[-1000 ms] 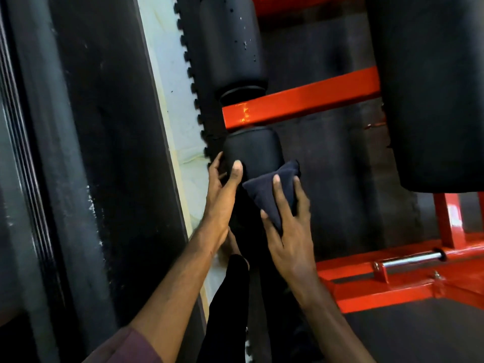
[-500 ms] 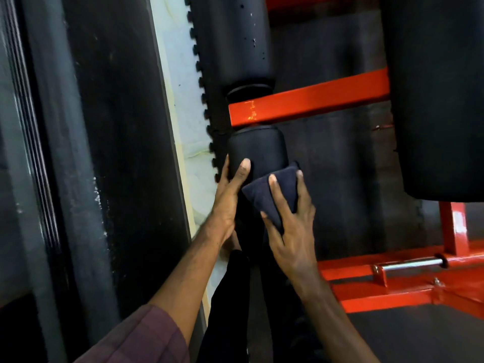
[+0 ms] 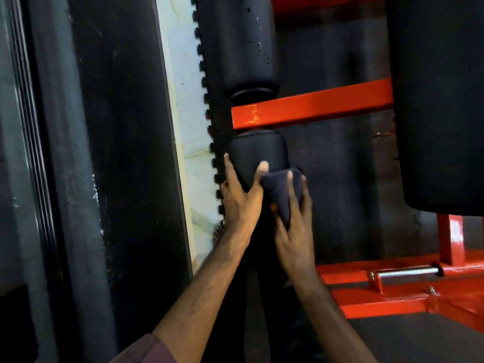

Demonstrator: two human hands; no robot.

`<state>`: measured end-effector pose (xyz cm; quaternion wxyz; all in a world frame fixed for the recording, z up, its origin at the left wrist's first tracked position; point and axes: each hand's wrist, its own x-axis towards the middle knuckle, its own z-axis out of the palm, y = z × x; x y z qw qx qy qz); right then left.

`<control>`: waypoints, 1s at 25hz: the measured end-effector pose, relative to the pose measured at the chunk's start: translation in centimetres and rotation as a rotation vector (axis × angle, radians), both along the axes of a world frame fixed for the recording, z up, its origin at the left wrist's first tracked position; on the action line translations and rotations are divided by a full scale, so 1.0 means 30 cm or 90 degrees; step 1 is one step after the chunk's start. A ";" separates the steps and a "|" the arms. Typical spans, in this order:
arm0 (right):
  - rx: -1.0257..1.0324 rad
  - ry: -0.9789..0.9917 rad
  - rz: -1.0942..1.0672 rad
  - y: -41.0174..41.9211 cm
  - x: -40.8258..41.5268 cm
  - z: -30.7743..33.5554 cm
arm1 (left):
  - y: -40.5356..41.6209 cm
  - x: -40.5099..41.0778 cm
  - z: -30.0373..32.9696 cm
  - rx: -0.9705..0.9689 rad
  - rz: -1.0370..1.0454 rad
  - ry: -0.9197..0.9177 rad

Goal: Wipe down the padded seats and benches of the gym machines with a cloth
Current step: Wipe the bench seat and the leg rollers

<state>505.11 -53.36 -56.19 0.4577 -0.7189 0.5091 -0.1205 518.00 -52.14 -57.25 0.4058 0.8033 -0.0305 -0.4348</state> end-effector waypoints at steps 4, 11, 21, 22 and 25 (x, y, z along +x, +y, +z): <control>-0.014 0.005 -0.024 -0.223 0.187 -0.004 | 0.086 0.087 -0.041 -0.109 0.040 0.150; -0.093 0.060 0.072 0.069 0.012 0.050 | 0.065 0.090 -0.018 -0.105 0.101 0.294; 0.007 -0.027 -0.043 -0.089 0.075 0.002 | 0.028 0.014 0.013 0.049 0.021 -0.002; 0.009 -0.024 -0.033 -0.021 0.033 0.020 | 0.038 0.021 0.014 0.036 0.026 0.008; -0.013 0.000 -0.008 -0.034 0.050 0.021 | 0.085 0.085 0.006 -0.051 0.085 0.162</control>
